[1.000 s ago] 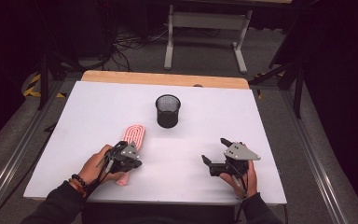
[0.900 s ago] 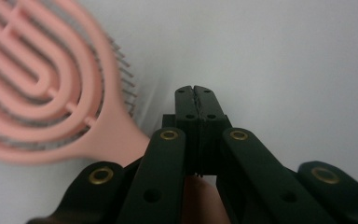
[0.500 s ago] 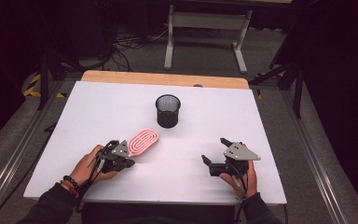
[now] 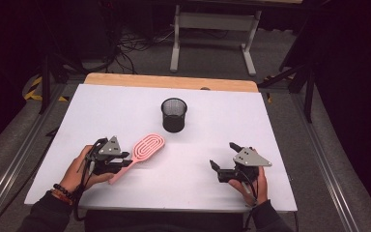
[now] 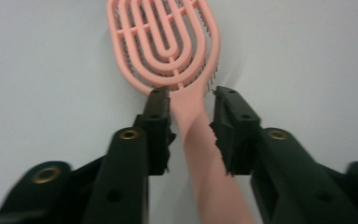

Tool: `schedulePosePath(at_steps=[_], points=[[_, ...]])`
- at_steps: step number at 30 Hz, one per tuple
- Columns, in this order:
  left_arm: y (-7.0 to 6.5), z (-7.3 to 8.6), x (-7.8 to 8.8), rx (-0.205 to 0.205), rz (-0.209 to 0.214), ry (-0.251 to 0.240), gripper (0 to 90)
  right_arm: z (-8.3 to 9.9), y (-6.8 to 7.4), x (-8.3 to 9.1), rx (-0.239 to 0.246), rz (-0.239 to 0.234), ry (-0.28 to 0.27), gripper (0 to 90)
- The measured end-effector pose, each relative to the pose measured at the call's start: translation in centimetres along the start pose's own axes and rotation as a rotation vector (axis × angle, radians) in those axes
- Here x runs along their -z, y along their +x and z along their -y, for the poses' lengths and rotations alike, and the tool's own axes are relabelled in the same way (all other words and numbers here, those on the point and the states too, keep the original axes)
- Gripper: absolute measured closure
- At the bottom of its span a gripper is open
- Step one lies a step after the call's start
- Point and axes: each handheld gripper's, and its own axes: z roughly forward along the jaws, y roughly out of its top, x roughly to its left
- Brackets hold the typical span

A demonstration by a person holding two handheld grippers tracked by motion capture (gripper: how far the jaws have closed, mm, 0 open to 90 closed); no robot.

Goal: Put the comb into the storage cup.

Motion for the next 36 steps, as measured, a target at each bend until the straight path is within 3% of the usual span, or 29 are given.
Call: schedulePosePath(at_steps=[1, 2, 4, 5, 9, 13, 20, 32, 36], points=[[0.1, 0.2, 0.0, 0.017, -0.028, 0.016, 54.6, 0.0, 0.0, 0.0, 0.001, 0.001, 0.002, 8.8], [0.2, 0.4, 0.0, 0.047, -0.061, 0.046, 39.4, 0.0, 0.0, -0.1, 0.005, 0.003, 0.007, 8.8], [0.4, 0.5, 0.0, 0.083, -0.077, 0.081, 26.3, 0.1, 0.0, -0.1, 0.01, 0.005, 0.011, 8.8], [0.6, 0.6, 0.0, 0.112, -0.065, 0.11, 23.3, 0.1, 0.0, -0.1, 0.01, 0.006, 0.013, 8.8], [0.6, 0.4, -0.3, 0.158, -0.049, 0.167, 18.8, 0.1, 0.0, -0.1, 0.007, 0.0, 0.018, 8.9], [0.6, -0.3, -0.8, 0.185, -0.022, 0.189, 18.3, 0.1, 0.0, -0.2, 0.008, -0.003, 0.022, 9.0], [0.8, -1.1, -2.2, 0.209, -0.009, 0.221, 18.1, 0.1, 0.0, -0.2, 0.002, -0.006, 0.02, 9.2], [0.9, -1.9, -4.4, 0.189, 0.002, 0.318, 23.3, 0.2, 0.1, -0.4, 0.01, -0.008, 0.034, 10.2], [1.2, -1.9, -4.7, 0.194, 0.01, 0.317, 28.1, 0.3, 0.0, -0.4, 0.009, -0.009, 0.038, 10.2]])
